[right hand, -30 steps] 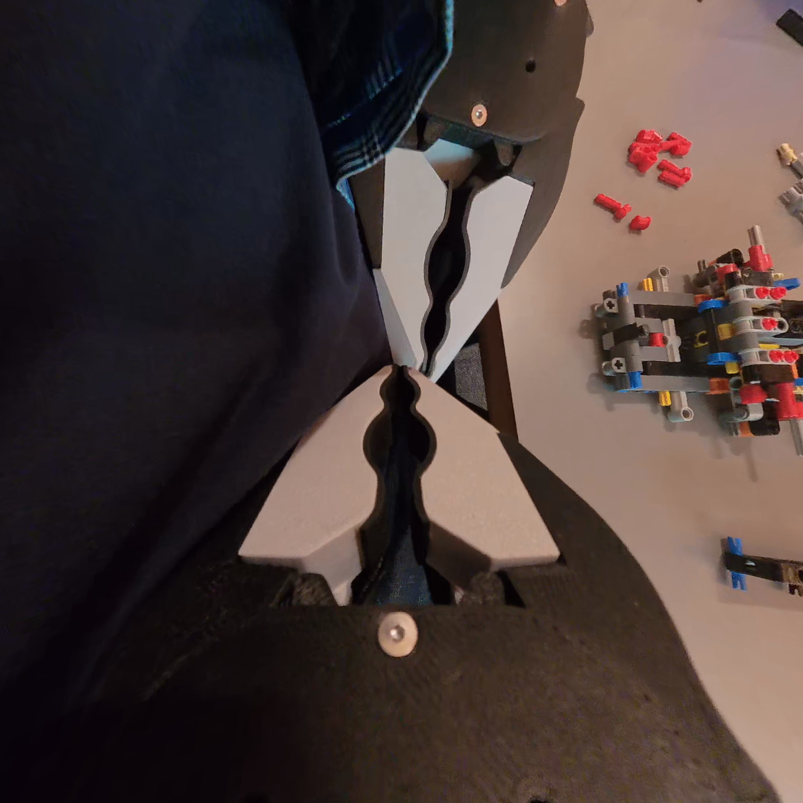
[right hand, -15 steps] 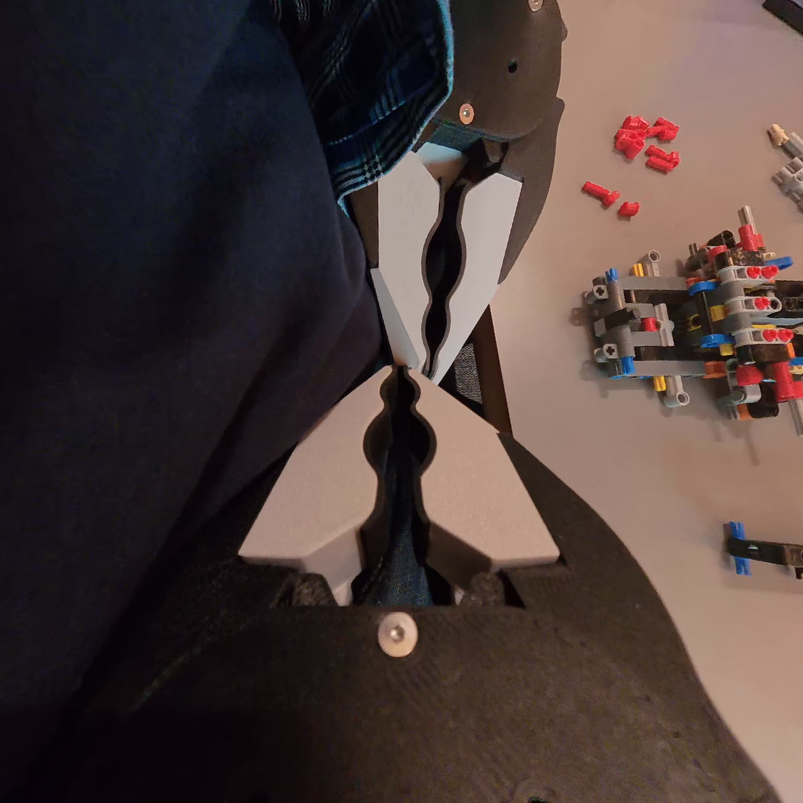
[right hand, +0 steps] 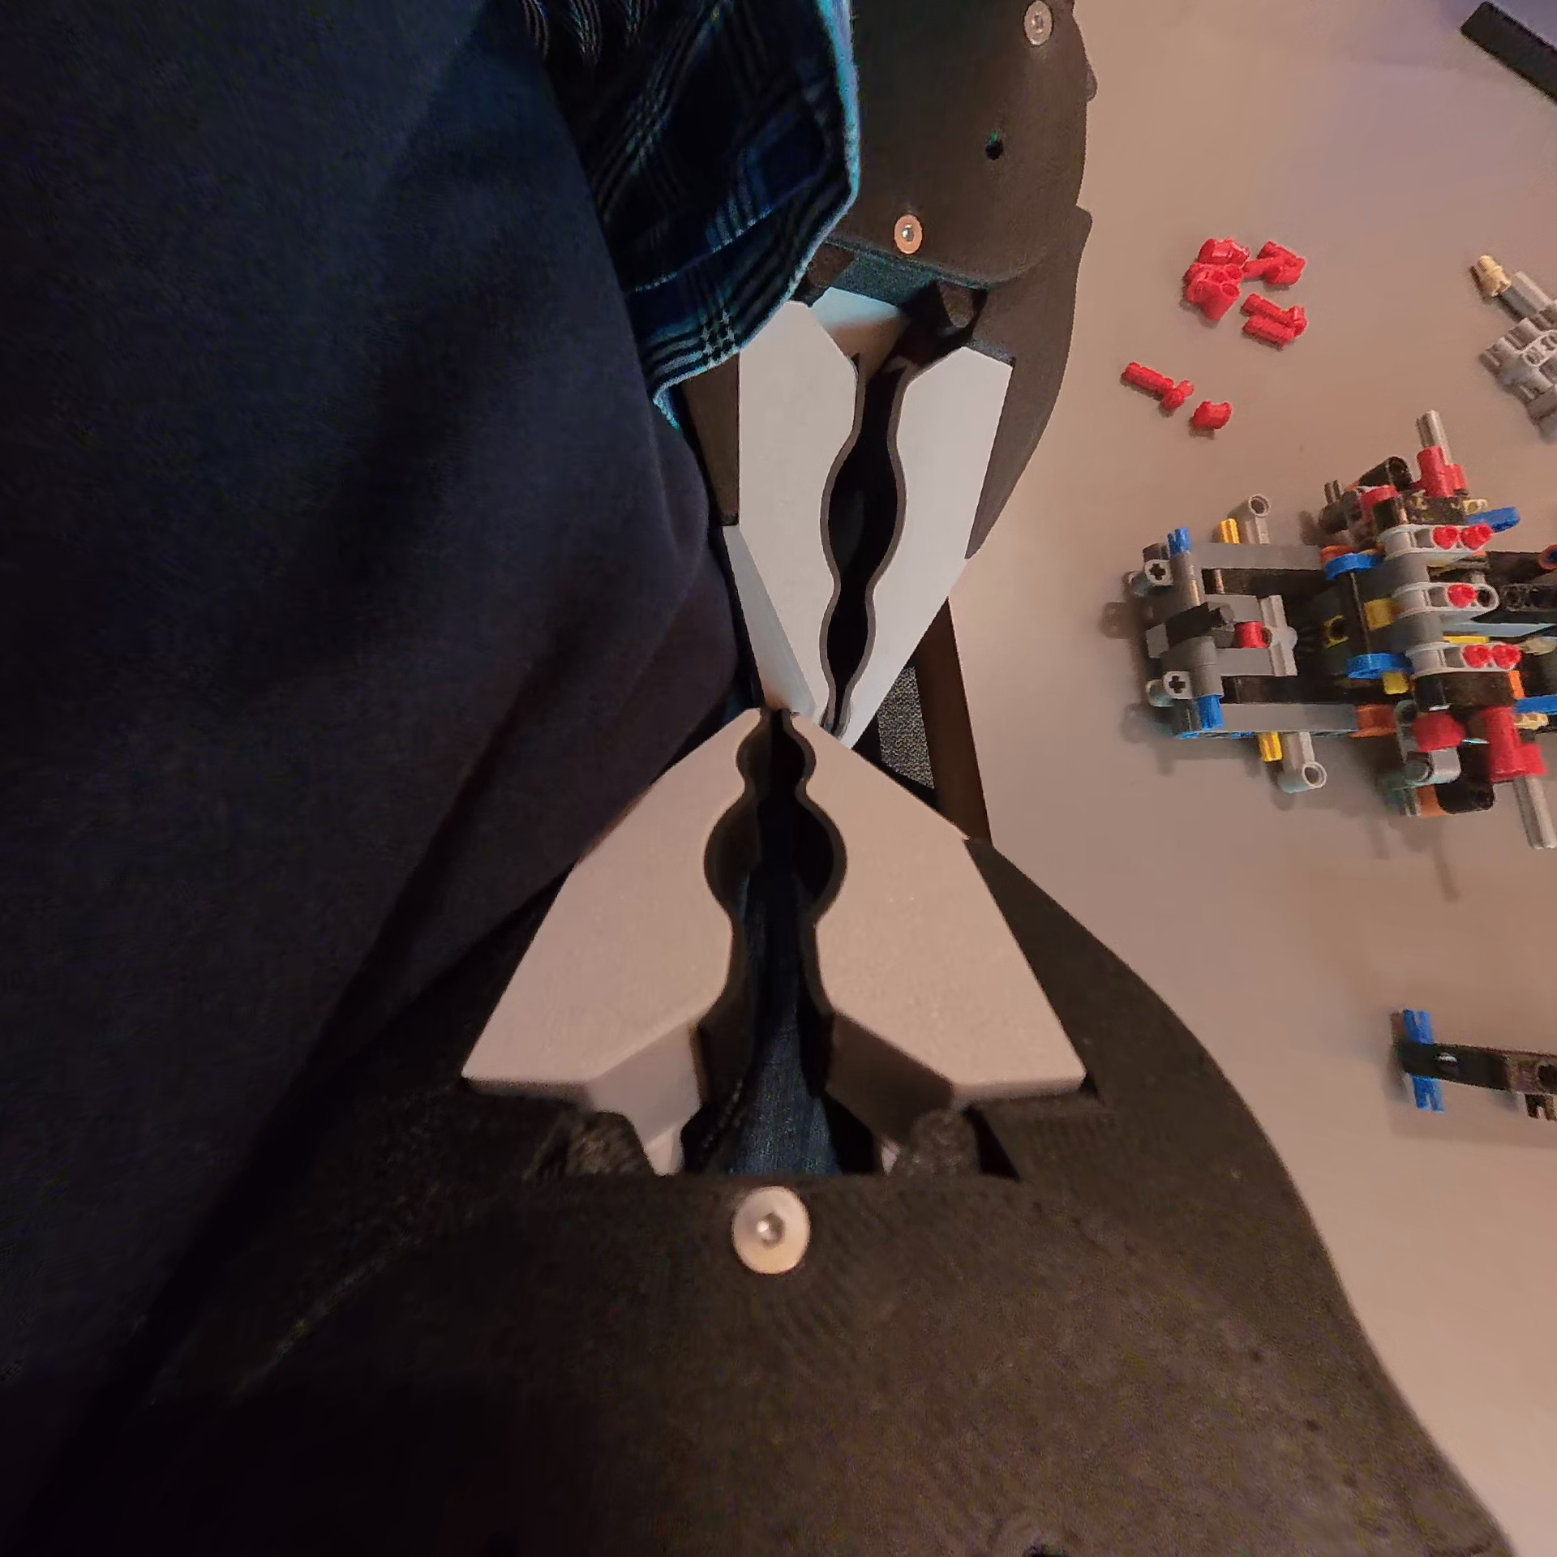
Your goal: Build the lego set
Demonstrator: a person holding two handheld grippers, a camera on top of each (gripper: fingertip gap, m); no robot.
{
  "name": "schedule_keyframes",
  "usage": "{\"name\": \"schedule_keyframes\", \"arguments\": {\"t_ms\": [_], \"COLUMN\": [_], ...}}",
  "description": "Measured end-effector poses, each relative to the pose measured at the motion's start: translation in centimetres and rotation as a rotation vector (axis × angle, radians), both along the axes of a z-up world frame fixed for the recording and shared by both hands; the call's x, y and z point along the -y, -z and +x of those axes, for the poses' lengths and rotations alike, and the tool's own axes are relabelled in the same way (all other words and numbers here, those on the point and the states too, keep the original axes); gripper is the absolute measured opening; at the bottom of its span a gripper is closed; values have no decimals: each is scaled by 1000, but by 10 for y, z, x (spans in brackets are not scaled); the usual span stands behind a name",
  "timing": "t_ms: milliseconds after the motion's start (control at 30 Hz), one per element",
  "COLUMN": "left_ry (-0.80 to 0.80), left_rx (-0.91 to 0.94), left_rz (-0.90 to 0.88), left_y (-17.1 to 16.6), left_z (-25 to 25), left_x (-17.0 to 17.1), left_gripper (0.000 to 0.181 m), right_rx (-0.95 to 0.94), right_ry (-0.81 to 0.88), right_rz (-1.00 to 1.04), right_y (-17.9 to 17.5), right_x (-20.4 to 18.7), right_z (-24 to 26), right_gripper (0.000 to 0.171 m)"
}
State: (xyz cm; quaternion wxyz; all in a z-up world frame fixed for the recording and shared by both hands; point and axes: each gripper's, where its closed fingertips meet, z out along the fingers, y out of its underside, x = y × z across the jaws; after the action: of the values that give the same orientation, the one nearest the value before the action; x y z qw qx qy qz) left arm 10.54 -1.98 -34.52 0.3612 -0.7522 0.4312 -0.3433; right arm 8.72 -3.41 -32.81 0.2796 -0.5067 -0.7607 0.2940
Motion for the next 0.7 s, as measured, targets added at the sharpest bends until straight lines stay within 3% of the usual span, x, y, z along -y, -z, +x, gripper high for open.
{"name": "schedule_keyframes", "arguments": {"t_ms": [233, 367, 500, 700], "left_ry": [3, 4, -16, -36], "left_rx": [42, 42, -48, 33], "left_rz": [-13, 37, 114, 50], "left_y": [-8, -24, -27, -35], "left_z": [2, 1, -10, -15], "left_x": [0, -2, -9, -15], "left_gripper": [0, 0, 0, 0], "right_rx": [-85, -323, -558, -568], "right_ry": [17, 126, 369, 807], "right_rz": [-62, -258, -403, -4], "right_y": [-19, -78, -141, -194], "right_x": [-3, -30, -118, -339], "right_z": [-1, 5, 31, 56], "right_gripper": [0, 0, 0, 0]}}
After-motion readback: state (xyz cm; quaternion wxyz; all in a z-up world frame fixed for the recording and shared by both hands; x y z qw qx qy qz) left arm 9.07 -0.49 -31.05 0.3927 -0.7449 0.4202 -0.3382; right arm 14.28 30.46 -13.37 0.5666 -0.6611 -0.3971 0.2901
